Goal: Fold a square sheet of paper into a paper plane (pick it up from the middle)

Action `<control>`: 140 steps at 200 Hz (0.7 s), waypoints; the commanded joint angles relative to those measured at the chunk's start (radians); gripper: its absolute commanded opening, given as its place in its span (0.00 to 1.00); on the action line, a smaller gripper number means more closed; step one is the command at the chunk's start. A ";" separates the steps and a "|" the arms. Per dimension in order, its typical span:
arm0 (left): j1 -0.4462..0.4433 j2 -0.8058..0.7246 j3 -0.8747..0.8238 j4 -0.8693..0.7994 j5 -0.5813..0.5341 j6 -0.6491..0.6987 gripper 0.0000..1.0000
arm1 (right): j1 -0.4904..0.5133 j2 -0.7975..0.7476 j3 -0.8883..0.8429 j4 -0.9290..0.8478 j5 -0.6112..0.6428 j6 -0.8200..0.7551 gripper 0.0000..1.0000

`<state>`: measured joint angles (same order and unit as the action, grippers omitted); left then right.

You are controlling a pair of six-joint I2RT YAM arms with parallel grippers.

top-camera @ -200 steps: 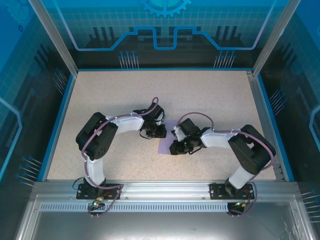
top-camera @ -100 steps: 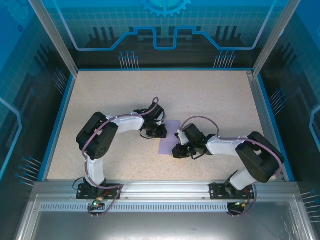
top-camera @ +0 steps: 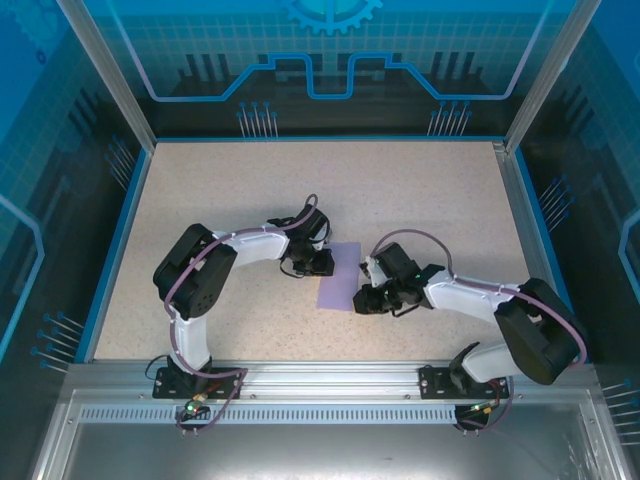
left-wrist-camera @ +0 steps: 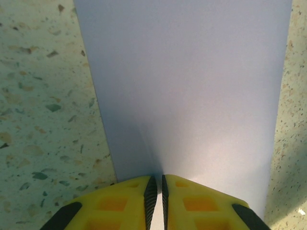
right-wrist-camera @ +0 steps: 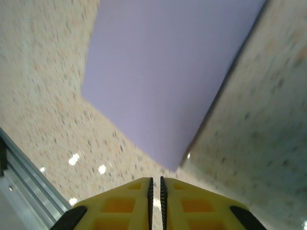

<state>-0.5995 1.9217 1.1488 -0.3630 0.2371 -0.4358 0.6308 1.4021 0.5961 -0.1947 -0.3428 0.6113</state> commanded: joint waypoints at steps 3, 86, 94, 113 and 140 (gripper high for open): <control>0.007 0.030 -0.024 -0.102 -0.047 0.030 0.19 | -0.036 0.069 0.091 0.062 -0.009 -0.003 0.15; 0.007 -0.025 0.054 -0.140 -0.025 0.043 0.22 | -0.067 0.248 0.113 0.108 0.015 -0.045 0.15; 0.006 -0.032 0.061 -0.146 -0.022 0.046 0.23 | -0.065 0.239 0.104 0.114 0.012 -0.043 0.15; 0.007 -0.055 0.078 -0.164 -0.026 0.048 0.23 | -0.068 0.206 0.099 0.119 0.008 -0.034 0.17; 0.006 -0.100 0.087 -0.191 -0.034 0.043 0.31 | -0.074 0.156 0.109 0.124 -0.027 -0.021 0.26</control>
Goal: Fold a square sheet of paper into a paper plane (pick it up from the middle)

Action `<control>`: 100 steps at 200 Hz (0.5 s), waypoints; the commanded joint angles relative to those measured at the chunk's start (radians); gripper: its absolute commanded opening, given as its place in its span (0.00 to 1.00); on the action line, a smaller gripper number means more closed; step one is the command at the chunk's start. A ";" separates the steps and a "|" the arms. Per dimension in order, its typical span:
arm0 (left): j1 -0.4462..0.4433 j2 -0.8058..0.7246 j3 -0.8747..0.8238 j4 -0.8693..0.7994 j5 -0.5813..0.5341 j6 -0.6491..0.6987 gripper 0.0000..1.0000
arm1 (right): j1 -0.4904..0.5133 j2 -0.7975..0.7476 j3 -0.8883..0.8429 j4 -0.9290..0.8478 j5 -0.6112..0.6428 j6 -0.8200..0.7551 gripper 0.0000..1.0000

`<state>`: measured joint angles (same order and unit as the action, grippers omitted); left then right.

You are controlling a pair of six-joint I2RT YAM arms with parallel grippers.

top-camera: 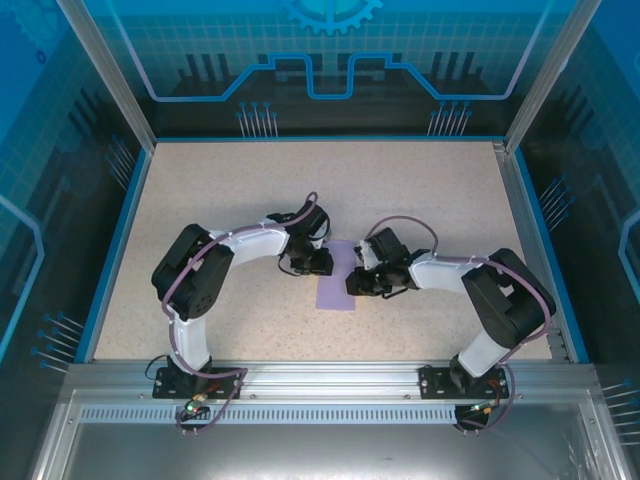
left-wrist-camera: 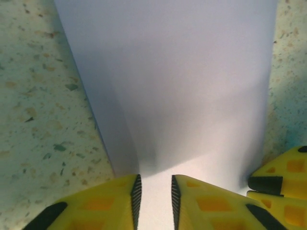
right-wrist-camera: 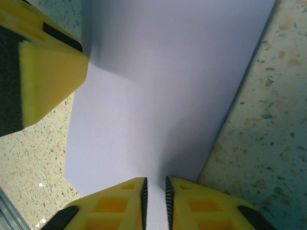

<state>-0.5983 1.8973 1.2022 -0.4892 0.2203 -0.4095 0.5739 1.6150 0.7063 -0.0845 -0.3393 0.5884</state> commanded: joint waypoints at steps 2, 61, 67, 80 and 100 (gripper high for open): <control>0.006 -0.079 0.035 -0.068 -0.018 0.016 0.32 | -0.017 -0.059 0.000 0.014 -0.035 0.002 0.27; -0.005 -0.212 -0.074 -0.099 -0.027 -0.059 0.55 | -0.052 -0.101 0.013 -0.081 -0.020 -0.030 0.33; -0.008 -0.228 -0.090 -0.093 -0.026 -0.071 0.56 | -0.054 -0.097 0.010 -0.086 -0.020 -0.031 0.32; -0.024 -0.253 -0.128 -0.072 -0.013 -0.110 0.59 | -0.053 -0.088 0.006 -0.083 -0.029 -0.032 0.29; -0.054 -0.283 -0.178 -0.043 -0.015 -0.163 0.60 | -0.044 -0.077 0.004 -0.085 -0.033 -0.033 0.27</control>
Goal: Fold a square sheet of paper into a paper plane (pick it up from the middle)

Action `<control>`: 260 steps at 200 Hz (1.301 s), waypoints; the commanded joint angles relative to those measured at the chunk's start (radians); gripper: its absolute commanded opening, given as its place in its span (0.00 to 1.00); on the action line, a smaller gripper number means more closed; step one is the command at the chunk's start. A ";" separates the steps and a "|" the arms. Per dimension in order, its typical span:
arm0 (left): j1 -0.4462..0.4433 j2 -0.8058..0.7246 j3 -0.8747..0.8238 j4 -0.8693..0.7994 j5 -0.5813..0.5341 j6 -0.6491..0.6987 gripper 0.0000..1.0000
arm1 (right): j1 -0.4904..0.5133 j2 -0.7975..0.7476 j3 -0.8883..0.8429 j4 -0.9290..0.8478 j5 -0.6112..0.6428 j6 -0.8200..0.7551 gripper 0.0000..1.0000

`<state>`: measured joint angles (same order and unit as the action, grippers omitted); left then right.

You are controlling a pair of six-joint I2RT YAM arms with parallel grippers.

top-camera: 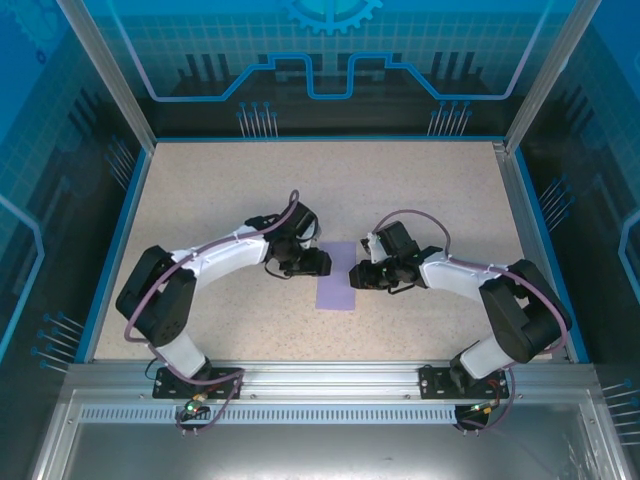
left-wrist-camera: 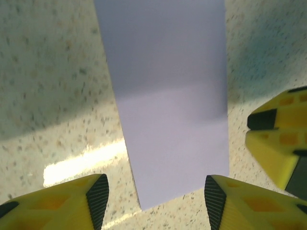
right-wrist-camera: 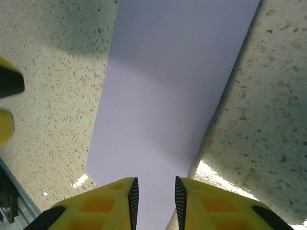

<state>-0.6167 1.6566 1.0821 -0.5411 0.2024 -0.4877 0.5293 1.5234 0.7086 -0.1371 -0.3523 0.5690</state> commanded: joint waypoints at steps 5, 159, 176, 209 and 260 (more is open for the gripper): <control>-0.043 -0.050 -0.071 0.019 0.002 -0.100 0.60 | 0.005 0.015 0.004 -0.035 -0.017 -0.016 0.26; -0.078 -0.163 -0.289 0.221 -0.005 -0.270 0.66 | 0.110 0.057 0.003 -0.058 0.030 0.010 0.16; -0.077 -0.162 -0.287 0.224 -0.002 -0.266 0.66 | 0.116 0.049 -0.015 -0.053 0.041 0.022 0.16; -0.069 -0.150 -0.266 0.227 -0.004 -0.249 0.67 | 0.118 0.052 -0.040 -0.036 0.052 0.032 0.14; -0.016 -0.120 -0.219 0.257 -0.003 -0.222 0.67 | 0.124 0.054 -0.079 -0.009 0.072 0.034 0.13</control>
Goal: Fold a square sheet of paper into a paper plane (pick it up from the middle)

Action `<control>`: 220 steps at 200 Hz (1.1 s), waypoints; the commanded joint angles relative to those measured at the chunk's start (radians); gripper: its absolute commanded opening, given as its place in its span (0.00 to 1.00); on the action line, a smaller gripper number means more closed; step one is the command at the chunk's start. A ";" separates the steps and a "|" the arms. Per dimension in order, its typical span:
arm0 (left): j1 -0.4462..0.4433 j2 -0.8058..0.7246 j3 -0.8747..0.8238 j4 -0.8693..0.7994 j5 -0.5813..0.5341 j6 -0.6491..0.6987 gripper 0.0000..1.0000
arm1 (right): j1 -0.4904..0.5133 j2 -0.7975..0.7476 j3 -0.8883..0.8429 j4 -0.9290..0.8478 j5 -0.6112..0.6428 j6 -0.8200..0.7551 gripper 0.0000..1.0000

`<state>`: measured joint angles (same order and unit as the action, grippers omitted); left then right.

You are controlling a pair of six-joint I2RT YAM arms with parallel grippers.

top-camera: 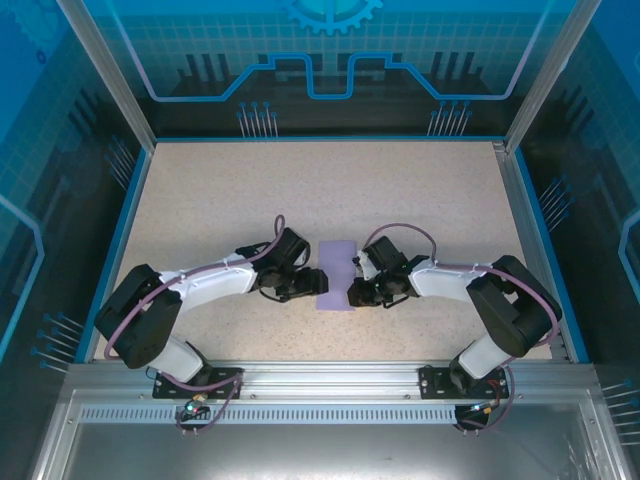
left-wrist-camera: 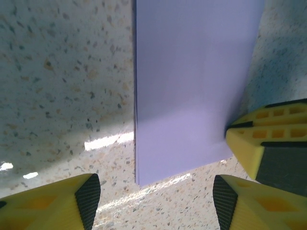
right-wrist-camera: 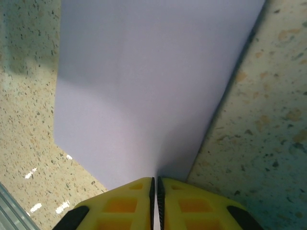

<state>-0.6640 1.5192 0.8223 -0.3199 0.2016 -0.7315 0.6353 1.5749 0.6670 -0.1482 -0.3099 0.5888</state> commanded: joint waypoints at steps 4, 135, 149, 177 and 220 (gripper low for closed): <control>0.038 0.021 0.044 0.041 0.003 0.021 0.67 | 0.019 0.001 -0.042 0.005 0.032 0.015 0.13; 0.107 0.186 0.174 0.119 0.061 0.098 0.66 | -0.073 -0.102 -0.020 0.091 -0.029 0.030 0.28; 0.107 0.189 0.169 0.140 0.081 0.095 0.65 | -0.108 -0.077 0.009 0.090 -0.047 0.019 0.29; 0.101 0.205 0.162 0.171 0.118 0.093 0.63 | -0.156 -0.021 0.046 0.119 -0.088 0.020 0.29; 0.084 0.273 0.155 0.216 0.155 0.090 0.57 | -0.190 0.044 0.100 0.102 -0.099 0.013 0.32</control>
<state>-0.5678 1.7493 0.9791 -0.1417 0.3050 -0.6521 0.4625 1.5795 0.7277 -0.0364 -0.3771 0.6201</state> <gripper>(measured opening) 0.587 0.319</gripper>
